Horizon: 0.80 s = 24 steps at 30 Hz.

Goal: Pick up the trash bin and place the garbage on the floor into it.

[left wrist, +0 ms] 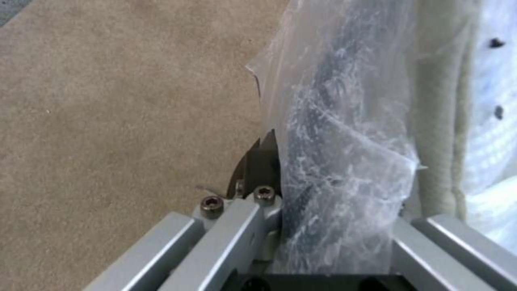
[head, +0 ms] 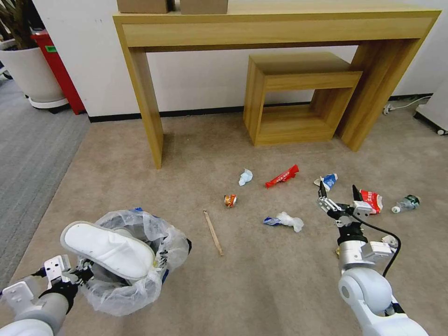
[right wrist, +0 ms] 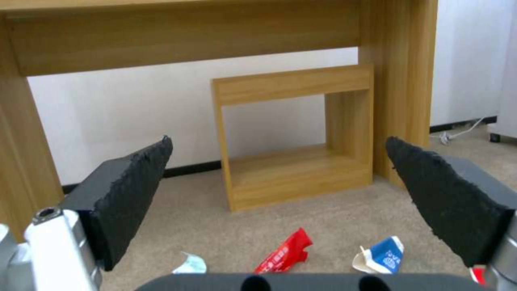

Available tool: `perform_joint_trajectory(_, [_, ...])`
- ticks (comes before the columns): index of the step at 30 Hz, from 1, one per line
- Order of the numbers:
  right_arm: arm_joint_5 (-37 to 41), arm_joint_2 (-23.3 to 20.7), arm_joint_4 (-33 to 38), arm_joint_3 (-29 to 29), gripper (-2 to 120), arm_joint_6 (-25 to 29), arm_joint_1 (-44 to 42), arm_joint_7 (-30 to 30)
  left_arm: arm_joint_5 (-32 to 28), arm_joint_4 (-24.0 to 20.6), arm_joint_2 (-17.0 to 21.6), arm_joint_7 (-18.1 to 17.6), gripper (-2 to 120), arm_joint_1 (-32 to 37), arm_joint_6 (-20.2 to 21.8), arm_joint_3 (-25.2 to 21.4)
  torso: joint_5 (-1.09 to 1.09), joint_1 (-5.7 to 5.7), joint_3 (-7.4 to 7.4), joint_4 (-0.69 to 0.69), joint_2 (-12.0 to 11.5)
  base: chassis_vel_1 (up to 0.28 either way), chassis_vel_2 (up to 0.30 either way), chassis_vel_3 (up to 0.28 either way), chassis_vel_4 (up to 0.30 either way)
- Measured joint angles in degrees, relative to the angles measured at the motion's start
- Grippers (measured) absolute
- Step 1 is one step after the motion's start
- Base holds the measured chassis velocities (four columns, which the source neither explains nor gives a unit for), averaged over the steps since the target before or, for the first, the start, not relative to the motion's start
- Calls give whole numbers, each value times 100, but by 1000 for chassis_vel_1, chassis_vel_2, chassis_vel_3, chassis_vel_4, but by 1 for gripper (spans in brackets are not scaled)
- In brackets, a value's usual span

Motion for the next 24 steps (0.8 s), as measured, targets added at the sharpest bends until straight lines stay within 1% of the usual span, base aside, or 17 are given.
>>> perform_joint_trajectory(13, [-47, 27, -28, -52, 100, -14, 31, -14, 24, 15, -30, 2, 0, -18, -12, 22, 0, 0, 0, 0, 0, 0, 0, 0, 0])
perform_joint_trajectory(24, [-101, 28, -68, -178, 100, -31, 100, 47, 45, 25, -60, 11, 0, -23, -29, 28, 0, 1, 1, 0, 0, -67, 63, 67, -68])
